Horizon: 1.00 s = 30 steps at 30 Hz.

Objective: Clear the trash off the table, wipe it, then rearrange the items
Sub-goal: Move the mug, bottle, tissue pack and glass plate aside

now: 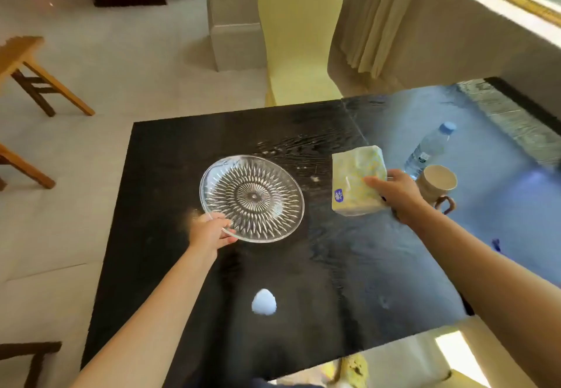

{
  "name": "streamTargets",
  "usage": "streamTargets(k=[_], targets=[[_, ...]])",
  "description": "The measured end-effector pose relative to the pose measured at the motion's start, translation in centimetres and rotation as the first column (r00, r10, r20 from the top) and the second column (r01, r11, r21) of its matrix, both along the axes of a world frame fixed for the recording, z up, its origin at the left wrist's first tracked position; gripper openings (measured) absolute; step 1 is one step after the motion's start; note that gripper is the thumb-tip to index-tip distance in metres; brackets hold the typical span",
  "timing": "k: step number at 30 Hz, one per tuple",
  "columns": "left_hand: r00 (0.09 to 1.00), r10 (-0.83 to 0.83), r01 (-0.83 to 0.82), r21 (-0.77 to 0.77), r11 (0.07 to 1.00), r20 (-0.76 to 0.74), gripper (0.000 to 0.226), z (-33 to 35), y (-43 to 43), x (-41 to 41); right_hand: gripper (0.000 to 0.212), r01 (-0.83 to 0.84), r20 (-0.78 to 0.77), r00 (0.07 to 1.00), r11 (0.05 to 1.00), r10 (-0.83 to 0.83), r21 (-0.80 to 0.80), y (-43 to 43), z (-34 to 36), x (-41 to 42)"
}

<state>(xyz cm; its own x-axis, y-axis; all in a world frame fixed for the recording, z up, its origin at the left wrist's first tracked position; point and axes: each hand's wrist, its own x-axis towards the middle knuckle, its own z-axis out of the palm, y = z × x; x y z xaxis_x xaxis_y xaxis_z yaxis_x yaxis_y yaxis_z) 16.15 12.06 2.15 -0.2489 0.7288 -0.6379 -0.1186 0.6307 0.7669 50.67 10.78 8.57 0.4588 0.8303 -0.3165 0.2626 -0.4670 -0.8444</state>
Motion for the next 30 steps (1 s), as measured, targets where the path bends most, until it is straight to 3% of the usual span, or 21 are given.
streamTargets(k=[6,11,17,30], targets=[[0.990,-0.125,0.128,-0.041,0.991,0.065,0.032,1.1,1.3,9.8,0.012,0.172,-0.107,0.981,0.982,-0.163,0.080,-3.8,1.4,10.6],[0.983,-0.129,0.141,-0.093,0.986,0.132,0.034,0.8,0.6,17.8,0.032,0.280,-0.143,0.953,0.956,-0.266,0.084,-6.0,1.0,18.3],[0.988,-0.102,0.118,-0.140,0.983,0.116,0.027,0.2,-0.5,24.4,0.032,0.353,-0.253,0.911,0.933,-0.325,0.074,-6.4,-0.7,25.3],[0.995,-0.079,0.088,-0.138,0.987,0.065,0.023,0.1,-4.1,28.6,0.033,0.496,-0.236,0.814,0.847,-0.530,-0.192,-5.2,-11.6,33.6]])
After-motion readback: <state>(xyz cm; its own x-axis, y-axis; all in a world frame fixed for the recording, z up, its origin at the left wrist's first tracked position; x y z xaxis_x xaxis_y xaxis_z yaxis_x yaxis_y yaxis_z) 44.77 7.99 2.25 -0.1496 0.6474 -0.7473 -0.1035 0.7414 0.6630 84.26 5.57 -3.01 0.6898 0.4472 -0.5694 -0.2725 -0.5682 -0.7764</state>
